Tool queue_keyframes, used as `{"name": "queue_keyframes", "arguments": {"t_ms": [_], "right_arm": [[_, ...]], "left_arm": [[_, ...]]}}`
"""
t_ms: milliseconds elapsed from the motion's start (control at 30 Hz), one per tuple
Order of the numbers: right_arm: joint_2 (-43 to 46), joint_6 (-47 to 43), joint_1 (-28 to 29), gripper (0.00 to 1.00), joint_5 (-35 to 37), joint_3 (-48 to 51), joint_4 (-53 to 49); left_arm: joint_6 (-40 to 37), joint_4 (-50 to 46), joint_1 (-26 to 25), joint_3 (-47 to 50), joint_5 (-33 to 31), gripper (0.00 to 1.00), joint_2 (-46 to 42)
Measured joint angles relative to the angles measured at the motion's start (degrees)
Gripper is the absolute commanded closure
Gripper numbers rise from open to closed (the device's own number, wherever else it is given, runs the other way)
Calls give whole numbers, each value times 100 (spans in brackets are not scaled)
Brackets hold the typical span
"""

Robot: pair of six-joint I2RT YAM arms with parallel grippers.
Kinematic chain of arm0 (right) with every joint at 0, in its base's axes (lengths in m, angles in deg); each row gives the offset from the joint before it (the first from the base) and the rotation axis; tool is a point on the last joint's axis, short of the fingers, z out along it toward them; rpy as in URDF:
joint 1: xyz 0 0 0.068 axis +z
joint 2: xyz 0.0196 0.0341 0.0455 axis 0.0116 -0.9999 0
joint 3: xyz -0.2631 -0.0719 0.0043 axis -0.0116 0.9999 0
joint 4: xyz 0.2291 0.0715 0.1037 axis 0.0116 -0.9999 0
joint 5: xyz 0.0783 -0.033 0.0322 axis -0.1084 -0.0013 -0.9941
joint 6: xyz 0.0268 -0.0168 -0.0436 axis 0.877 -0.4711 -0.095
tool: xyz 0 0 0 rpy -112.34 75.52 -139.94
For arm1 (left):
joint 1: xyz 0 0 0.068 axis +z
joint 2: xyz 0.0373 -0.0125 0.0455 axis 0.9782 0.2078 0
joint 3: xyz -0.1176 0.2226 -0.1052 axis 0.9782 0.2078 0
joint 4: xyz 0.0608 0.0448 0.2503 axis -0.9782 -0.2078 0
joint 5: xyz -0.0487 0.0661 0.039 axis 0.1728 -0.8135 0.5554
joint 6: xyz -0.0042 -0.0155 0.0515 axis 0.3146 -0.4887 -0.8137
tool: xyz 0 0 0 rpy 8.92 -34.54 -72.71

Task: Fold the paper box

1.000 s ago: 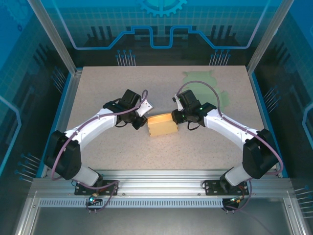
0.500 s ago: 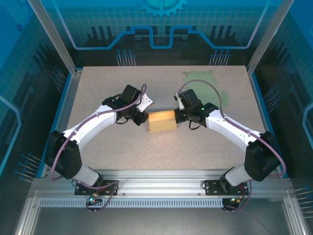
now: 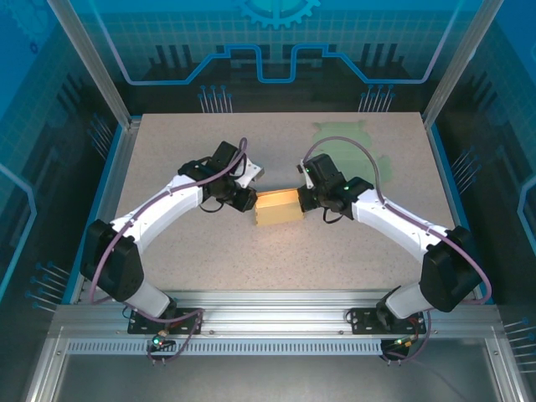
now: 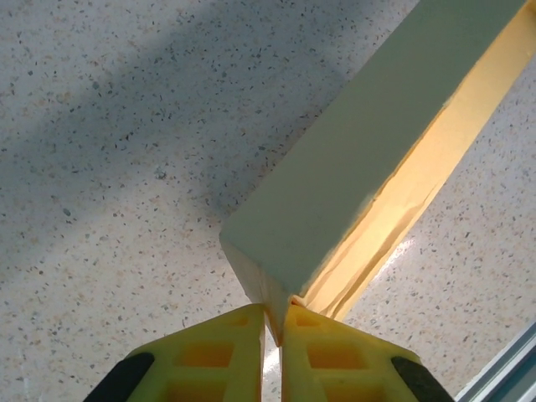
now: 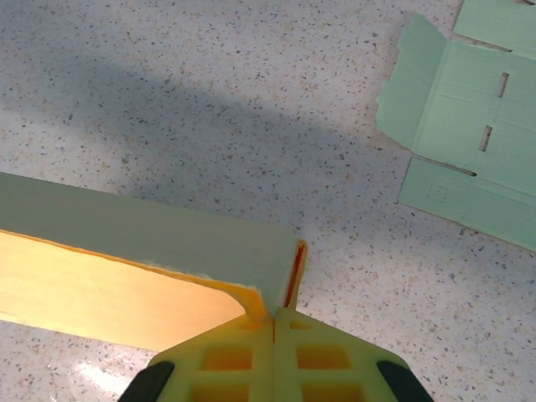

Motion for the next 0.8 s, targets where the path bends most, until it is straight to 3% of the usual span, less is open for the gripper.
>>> {"name": "queue_keyframes", "arguments": {"t_ms": [800], "right_arm": [[-295, -385, 748, 100, 1279, 48, -7]], "left_arm": [[446, -1093, 240, -610, 533, 90, 560]]}}
